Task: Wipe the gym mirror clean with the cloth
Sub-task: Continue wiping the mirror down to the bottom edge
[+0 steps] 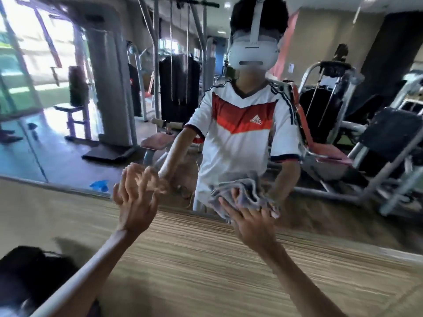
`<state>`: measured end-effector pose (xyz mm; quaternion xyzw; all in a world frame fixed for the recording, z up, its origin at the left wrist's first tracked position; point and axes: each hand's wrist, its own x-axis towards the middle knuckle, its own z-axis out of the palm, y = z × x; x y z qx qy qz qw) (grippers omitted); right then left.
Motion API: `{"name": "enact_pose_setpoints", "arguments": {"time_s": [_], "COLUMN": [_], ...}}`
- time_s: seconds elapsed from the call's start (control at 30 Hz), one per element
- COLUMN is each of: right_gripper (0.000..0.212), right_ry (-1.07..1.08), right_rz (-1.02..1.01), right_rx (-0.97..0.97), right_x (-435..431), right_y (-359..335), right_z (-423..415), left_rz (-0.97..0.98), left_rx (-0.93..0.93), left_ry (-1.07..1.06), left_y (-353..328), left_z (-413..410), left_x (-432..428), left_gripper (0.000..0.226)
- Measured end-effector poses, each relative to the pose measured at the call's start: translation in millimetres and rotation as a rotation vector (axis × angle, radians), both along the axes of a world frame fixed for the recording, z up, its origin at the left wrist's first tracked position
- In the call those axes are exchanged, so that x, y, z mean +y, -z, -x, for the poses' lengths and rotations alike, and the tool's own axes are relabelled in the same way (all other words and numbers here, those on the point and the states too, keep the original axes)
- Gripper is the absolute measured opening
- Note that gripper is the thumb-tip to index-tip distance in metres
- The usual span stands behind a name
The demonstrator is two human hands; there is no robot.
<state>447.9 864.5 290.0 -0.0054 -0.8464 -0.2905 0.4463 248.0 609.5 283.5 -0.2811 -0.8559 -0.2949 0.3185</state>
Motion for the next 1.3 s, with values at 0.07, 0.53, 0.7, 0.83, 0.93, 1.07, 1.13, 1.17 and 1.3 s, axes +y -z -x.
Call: {"name": "enact_pose_setpoints", "arguments": {"time_s": [0.07, 0.53, 0.7, 0.83, 0.93, 1.07, 1.13, 1.17, 1.3], "right_gripper": [0.055, 0.057, 0.054, 0.056, 0.048, 0.044, 0.05, 0.053, 0.054], "right_ry": [-0.108, -0.041, -0.056, -0.027, -0.105, -0.193, -0.164, -0.137, -0.113], "right_rz": [-0.168, -0.505, -0.377, -0.47, -0.528, -0.546, -0.565, -0.569, -0.607], "right_rx": [-0.142, -0.558, -0.353, -0.601, -0.722, -0.707, -0.689, -0.708, -0.765], "right_x": [-23.6, -198.7, -274.8, -304.8, -284.7, -242.0, -256.5, -274.3, -359.2], "right_y": [-30.5, -77.0, -124.2, -84.5, -61.3, -51.4, -60.3, -63.5, -56.6], "right_z": [27.2, 203.6, 276.1, 296.8, 279.4, 262.2, 278.6, 291.8, 358.4], "left_rz": [-0.068, -0.21, -0.179, -0.063, 0.027, 0.106, 0.109, 0.114, 0.158], "left_rx": [-0.111, -0.497, -0.589, -0.471, -0.352, -0.288, -0.245, -0.221, -0.2], "left_ry": [-0.068, -0.212, -0.359, -0.351, -0.318, -0.304, -0.298, -0.294, -0.303], "left_y": [3.3, 25.3, 26.9, 39.9, 53.0, 46.1, 43.8, 43.6, 43.8], "left_z": [15.2, 94.6, 135.4, 150.8, 159.6, 158.9, 162.0, 161.9, 159.4], "left_x": [-22.3, -147.1, -187.0, -217.6, -238.0, -243.9, -246.4, -247.7, -255.4], "left_gripper": [0.06, 0.07, 0.06, 0.062, 0.066, 0.059, 0.058, 0.058, 0.059]}}
